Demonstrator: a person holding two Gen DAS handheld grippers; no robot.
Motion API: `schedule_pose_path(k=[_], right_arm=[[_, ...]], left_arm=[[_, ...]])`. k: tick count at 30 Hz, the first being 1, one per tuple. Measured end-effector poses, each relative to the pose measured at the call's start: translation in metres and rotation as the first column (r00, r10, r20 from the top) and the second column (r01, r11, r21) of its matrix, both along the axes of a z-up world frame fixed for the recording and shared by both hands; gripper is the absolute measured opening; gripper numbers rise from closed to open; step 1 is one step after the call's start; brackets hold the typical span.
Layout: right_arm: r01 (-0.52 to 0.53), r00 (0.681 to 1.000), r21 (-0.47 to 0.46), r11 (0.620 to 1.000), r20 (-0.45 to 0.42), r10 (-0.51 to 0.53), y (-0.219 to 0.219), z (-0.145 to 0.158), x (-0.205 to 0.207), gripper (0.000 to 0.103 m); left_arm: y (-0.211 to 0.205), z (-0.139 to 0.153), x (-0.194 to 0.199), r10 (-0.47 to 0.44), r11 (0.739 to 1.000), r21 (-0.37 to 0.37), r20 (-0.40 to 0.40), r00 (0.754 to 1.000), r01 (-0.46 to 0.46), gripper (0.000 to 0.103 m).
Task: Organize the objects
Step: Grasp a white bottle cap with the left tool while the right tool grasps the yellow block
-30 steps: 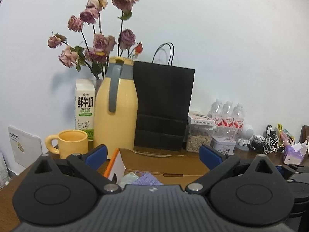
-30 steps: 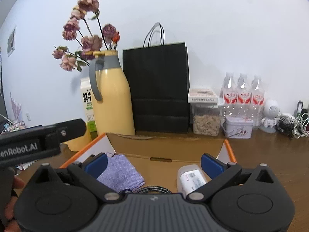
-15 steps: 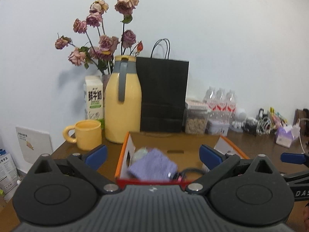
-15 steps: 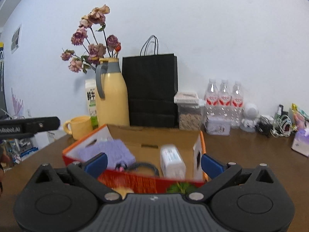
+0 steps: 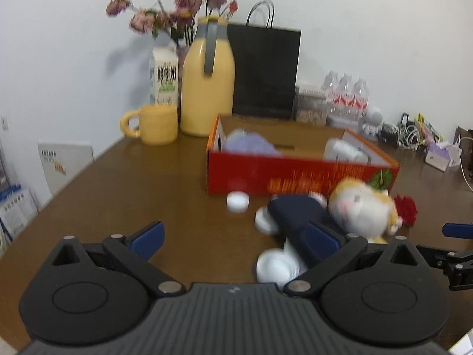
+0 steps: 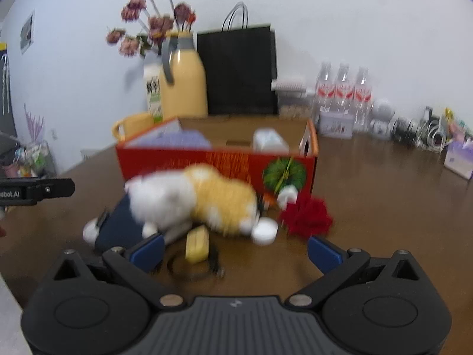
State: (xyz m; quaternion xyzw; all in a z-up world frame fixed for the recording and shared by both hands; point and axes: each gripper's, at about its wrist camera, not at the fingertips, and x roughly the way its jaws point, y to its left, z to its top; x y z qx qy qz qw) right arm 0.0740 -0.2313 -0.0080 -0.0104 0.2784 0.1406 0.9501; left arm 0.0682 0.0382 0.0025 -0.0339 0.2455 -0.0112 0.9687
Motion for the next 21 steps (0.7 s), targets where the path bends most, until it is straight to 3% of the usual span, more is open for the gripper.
schedule_pose_path(k=[8,16,18,21], right_arm=[[-0.019,1.000,-0.009,1.000,-0.017,0.019,0.011,-0.012,0.004,0.102],[-0.081,0.997,-0.065,0.995,0.015,0.082,0.035,-0.010,0.025,0.076],[-0.103,0.995,-0.085,0.991,0.005,0.104,0.043,-0.012,0.031,0.064],[-0.096,0.995,-0.115,0.989,-0.017,0.095,0.050,-0.016,0.041,0.058]], left_arm=[[0.005,-0.009,-0.004,0.011,1.000,-0.002,-0.024,1.000,-0.012,0.103],[0.009,-0.009,-0.004,0.018,1.000,-0.005,-0.026,0.999,-0.018,0.103],[0.009,-0.009,-0.003,0.019,1.000,-0.006,-0.029,0.999,-0.019,0.103],[0.011,-0.010,-0.002,0.025,1.000,-0.008,-0.033,0.999,-0.025,0.103]])
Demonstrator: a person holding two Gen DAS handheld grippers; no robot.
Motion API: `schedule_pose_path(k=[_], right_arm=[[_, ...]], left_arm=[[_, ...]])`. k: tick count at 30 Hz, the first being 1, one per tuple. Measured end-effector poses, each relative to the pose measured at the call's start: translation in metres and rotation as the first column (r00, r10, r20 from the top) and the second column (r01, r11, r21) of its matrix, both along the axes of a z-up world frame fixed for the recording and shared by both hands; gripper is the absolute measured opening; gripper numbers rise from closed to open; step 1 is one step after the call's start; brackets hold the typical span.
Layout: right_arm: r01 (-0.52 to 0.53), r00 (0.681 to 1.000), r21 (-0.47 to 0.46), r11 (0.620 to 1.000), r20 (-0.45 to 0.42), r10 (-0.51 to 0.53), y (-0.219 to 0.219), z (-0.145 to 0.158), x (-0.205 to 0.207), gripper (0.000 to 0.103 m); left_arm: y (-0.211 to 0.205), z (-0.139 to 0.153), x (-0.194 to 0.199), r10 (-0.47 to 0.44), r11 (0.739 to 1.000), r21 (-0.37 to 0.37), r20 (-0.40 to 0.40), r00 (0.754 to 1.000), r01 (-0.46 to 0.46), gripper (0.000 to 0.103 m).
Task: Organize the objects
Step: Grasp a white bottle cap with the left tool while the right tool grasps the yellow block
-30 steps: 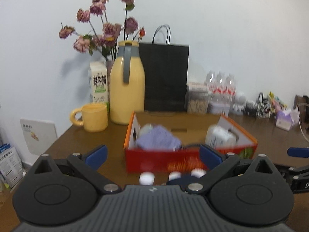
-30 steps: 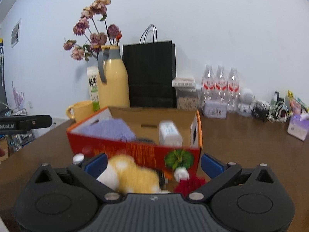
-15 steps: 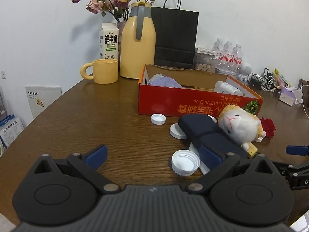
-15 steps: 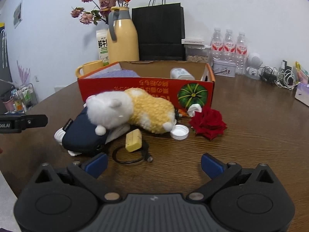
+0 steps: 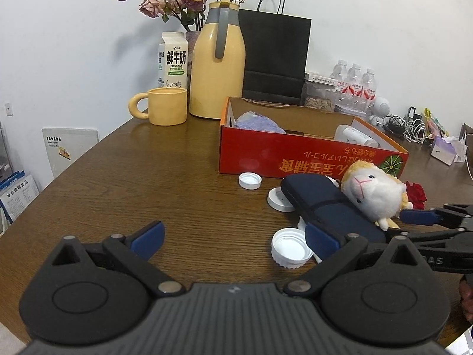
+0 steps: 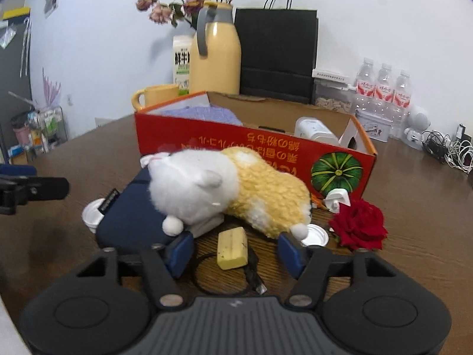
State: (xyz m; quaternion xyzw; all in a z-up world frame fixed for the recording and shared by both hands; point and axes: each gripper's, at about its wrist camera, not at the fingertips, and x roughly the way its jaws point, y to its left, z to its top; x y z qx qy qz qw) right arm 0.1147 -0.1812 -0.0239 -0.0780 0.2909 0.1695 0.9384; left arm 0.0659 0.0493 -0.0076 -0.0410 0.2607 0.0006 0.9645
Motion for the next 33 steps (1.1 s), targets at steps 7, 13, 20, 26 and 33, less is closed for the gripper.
schedule_pose_path(k=[7,13,20,26,33], right_arm=[[-0.013,1.000,-0.008,1.000,-0.010,0.013,0.002,-0.003,0.001,0.028],[-0.019,1.000,0.005,1.000,0.019,0.019,0.001,-0.001,-0.004,0.021],[0.007,0.994,0.033,0.999,0.111,-0.011,-0.009,0.002,-0.022,0.021],[0.028,0.988,0.064,0.998,0.150,-0.037,-0.018,0.004,-0.028,0.021],[0.020,0.988,0.073,0.997,0.152,-0.031,-0.020,0.004,-0.028,0.021]], left_arm=[[0.002,-0.003,0.001,0.011,1.000,0.000,-0.008,1.000,-0.011,0.103],[0.001,-0.005,0.002,0.013,1.000,0.002,-0.017,1.000,-0.013,0.103],[-0.005,-0.015,0.010,-0.009,0.999,0.036,-0.071,0.997,0.012,0.103],[-0.022,-0.023,0.020,-0.080,0.994,0.069,-0.108,0.991,0.088,0.103],[-0.033,-0.028,0.033,-0.094,0.988,0.113,-0.105,0.990,0.106,0.103]])
